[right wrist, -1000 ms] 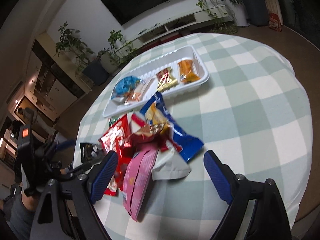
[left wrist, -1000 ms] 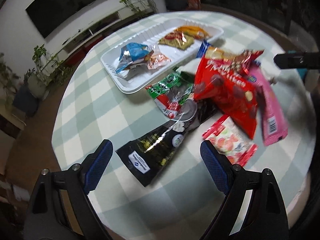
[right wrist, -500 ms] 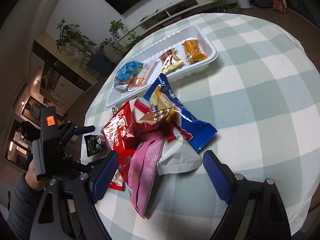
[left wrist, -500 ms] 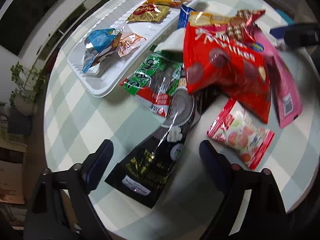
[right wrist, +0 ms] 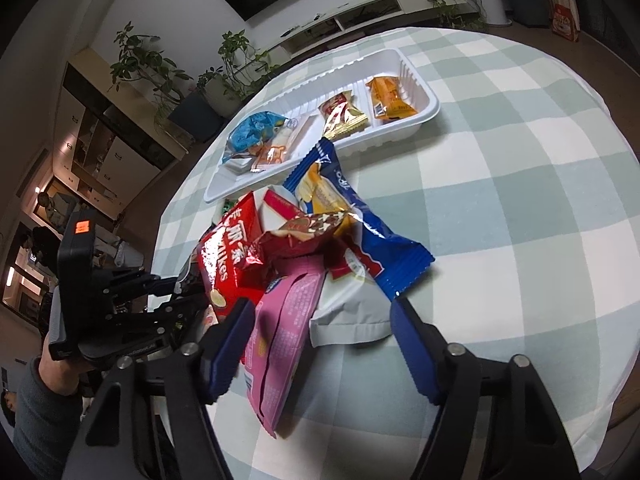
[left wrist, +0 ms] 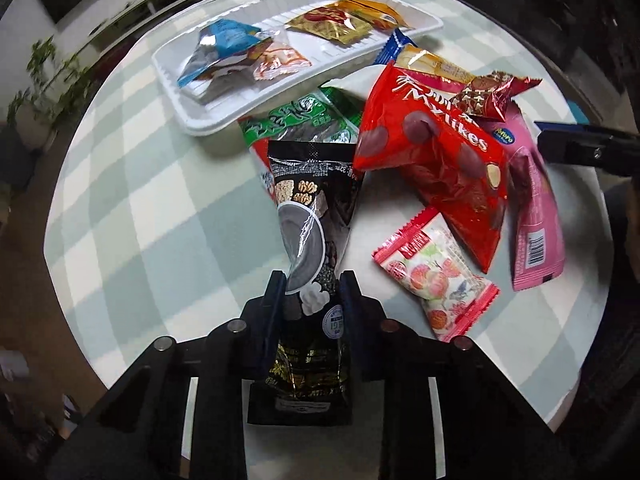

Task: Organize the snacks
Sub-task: 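Grasp the black snack bag with the left tool, then grasp red Mylikes bag with right tool while left tool holds black bag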

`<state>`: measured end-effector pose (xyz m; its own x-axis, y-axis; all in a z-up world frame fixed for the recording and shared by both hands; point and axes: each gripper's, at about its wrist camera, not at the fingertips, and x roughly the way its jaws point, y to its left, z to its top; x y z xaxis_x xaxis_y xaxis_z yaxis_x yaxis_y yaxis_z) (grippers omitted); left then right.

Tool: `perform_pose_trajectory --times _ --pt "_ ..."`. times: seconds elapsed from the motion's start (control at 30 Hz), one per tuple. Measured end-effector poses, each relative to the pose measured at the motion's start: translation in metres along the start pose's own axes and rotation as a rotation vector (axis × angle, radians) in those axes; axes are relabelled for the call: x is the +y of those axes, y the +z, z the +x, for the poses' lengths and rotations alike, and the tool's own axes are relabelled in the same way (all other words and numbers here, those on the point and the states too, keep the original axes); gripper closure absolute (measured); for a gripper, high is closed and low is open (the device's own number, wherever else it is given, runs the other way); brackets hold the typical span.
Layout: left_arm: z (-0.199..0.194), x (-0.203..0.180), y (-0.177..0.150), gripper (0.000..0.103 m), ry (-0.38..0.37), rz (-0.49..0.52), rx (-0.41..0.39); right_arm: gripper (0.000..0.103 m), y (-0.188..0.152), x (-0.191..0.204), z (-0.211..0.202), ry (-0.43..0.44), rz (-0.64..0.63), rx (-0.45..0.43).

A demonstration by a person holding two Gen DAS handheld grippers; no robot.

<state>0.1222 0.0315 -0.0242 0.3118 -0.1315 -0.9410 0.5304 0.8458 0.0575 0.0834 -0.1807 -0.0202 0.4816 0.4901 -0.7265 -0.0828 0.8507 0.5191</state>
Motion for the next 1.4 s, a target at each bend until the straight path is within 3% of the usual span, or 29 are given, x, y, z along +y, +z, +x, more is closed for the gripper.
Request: perform_pose_trajectory --times 0.17,0.3,0.37,0.53,0.67,0.8,0.83,0.87,0.9,0.93,1.03,1.1,1.13,1.17,1.4 --pt "-0.013 0.002 -0.02 0.079 -0.062 -0.207 -0.068 0.045 -0.006 0.008 -0.006 -0.042 -0.058 -0.038" --pt "-0.023 0.019 -0.044 0.079 -0.197 -0.486 -0.19 0.047 -0.016 0.013 -0.012 -0.04 -0.069 -0.059" --pt "-0.02 0.017 -0.053 0.079 -0.226 -0.561 -0.217 0.049 -0.025 0.018 -0.012 -0.043 -0.086 -0.064" --pt "-0.017 -0.007 -0.044 0.076 -0.132 -0.433 -0.147 0.05 -0.04 0.039 -0.016 -0.045 -0.169 -0.107" --pt "-0.021 -0.02 -0.054 0.075 -0.07 -0.405 -0.137 0.05 -0.035 0.057 -0.017 -0.049 -0.224 -0.129" --pt "-0.013 -0.032 -0.047 0.073 0.042 -0.333 -0.118 0.05 -0.026 0.071 -0.015 -0.041 -0.263 -0.137" --pt "-0.013 -0.034 -0.045 0.064 0.072 -0.322 -0.112 0.05 -0.023 0.074 -0.013 -0.041 -0.271 -0.137" --pt "-0.012 -0.035 -0.044 0.041 0.119 -0.324 -0.104 0.05 -0.021 0.076 -0.012 -0.04 -0.277 -0.133" --pt "-0.011 -0.033 -0.044 0.029 0.18 -0.334 -0.097 0.05 -0.02 0.077 -0.011 -0.04 -0.28 -0.129" --pt "-0.01 -0.029 -0.046 0.023 0.191 -0.35 -0.098 0.05 -0.019 0.08 -0.009 -0.042 -0.287 -0.124" --pt "-0.01 -0.019 -0.047 0.042 0.095 -0.383 -0.119 0.05 -0.018 0.085 -0.006 -0.039 -0.313 -0.11" --pt "-0.011 -0.023 -0.046 0.059 0.077 -0.364 -0.134 0.05 -0.018 0.088 -0.001 -0.045 -0.33 -0.099" --pt "-0.012 -0.023 -0.045 0.074 0.072 -0.364 -0.141 0.05 -0.018 0.089 0.001 -0.047 -0.333 -0.093" --pt "-0.014 -0.021 -0.046 0.079 0.064 -0.375 -0.147 0.05 -0.017 0.09 0.002 -0.047 -0.336 -0.087" --pt "-0.018 -0.004 -0.053 0.084 -0.029 -0.463 -0.185 0.05 -0.009 0.106 0.02 -0.088 -0.381 -0.038"
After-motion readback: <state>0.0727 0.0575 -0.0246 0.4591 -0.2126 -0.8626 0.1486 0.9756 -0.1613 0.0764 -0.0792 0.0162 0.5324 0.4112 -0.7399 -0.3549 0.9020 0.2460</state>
